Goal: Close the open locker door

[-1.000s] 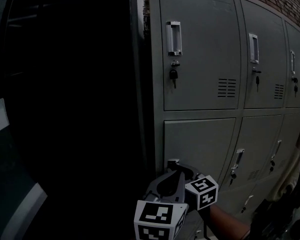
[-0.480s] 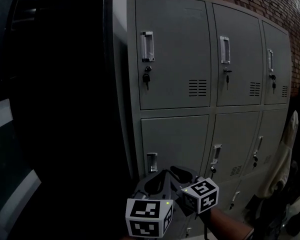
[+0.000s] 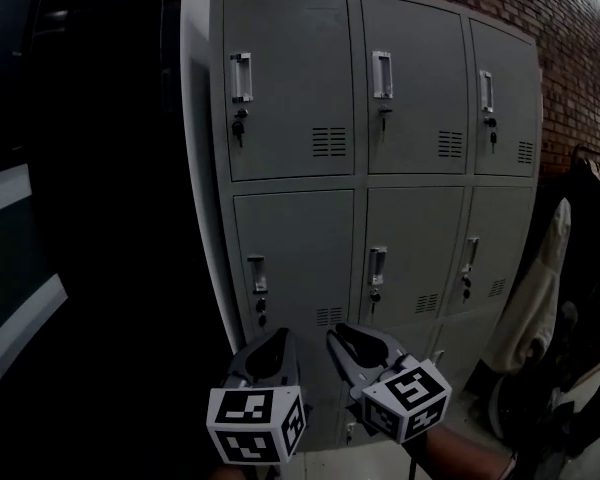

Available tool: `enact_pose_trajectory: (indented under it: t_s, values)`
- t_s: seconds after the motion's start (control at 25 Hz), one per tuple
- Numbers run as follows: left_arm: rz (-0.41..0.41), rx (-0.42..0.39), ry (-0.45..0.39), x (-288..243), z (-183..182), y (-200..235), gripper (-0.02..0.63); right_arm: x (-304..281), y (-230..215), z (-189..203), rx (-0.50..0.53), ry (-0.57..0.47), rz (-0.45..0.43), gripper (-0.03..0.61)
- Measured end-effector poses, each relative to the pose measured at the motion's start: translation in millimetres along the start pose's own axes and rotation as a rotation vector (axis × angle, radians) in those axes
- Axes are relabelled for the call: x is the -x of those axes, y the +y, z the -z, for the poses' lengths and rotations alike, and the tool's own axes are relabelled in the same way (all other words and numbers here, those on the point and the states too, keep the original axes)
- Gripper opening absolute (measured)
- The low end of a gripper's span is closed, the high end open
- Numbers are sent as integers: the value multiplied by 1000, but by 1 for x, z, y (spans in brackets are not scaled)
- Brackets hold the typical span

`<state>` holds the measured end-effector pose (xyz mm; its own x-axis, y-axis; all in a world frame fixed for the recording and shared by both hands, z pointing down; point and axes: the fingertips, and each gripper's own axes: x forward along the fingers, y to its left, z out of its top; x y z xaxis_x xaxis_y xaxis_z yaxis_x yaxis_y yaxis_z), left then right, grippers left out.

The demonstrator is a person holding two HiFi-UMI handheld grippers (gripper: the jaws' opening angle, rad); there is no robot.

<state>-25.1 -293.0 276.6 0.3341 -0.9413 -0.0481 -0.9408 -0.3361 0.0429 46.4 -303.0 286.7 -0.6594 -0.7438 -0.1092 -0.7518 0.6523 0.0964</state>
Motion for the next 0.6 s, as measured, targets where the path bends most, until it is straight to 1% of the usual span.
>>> enact_pose_trajectory:
  t_s: [0.24,0.32,0.44,0.6]
  values:
    - [-30,-9,43,73,17,-75,3,107,18,-17,8,24,10,25]
    - [-36,-11,56,94,21,-93,3,134,23,-26,-11,17,19,12]
    - [-47,-25,64,122,22,-112,3,162,37,-36,-50,19,25,1]
    - [-44,-50,67,148,22,-120,3,180,61,-35,-73,45,21,1]
